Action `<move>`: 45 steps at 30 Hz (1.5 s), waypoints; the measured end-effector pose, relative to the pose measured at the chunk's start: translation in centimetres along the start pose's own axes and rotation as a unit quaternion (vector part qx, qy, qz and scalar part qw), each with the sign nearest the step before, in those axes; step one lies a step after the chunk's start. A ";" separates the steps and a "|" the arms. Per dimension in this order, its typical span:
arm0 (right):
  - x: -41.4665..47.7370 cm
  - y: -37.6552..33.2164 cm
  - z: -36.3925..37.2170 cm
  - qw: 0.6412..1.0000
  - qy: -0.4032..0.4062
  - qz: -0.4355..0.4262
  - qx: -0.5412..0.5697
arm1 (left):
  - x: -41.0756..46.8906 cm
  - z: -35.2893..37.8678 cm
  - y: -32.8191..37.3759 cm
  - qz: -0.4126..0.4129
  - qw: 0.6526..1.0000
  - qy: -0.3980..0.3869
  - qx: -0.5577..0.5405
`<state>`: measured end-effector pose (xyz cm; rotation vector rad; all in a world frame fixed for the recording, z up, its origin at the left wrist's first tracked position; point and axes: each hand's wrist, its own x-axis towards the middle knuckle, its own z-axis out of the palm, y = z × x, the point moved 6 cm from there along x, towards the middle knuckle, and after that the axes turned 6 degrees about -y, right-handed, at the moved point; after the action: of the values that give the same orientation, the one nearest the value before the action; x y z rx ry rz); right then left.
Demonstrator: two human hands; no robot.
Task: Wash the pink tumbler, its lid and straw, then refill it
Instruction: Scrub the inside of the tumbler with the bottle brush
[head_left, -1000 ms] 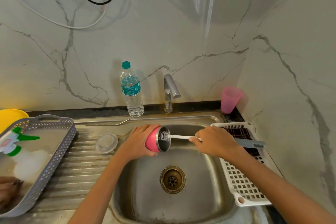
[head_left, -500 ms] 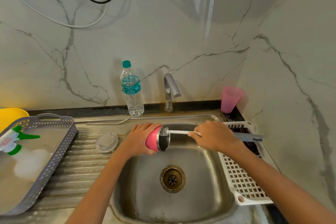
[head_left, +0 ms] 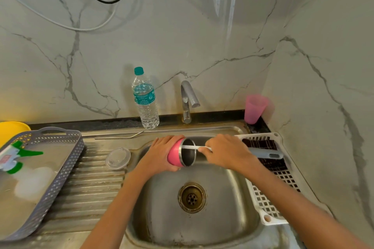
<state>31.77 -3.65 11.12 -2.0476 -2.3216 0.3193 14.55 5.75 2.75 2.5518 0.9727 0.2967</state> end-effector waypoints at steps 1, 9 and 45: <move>0.1 -0.5 0.5 1.000 -0.006 -0.001 0.003 | 0.1 0.1 0.0 0.003 1.000 0.000 0.010; -1.1 -1.4 2.6 0.999 -0.042 -0.016 -0.002 | -0.1 0.5 -0.3 0.003 0.999 -0.014 0.047; -1.4 2.8 3.1 0.997 -0.051 0.062 0.008 | -0.3 0.4 -1.0 -0.005 0.997 0.005 0.077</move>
<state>34.20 -5.13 7.73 -2.2239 -2.2429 0.4561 13.87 6.15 1.92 2.6844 1.0500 0.2401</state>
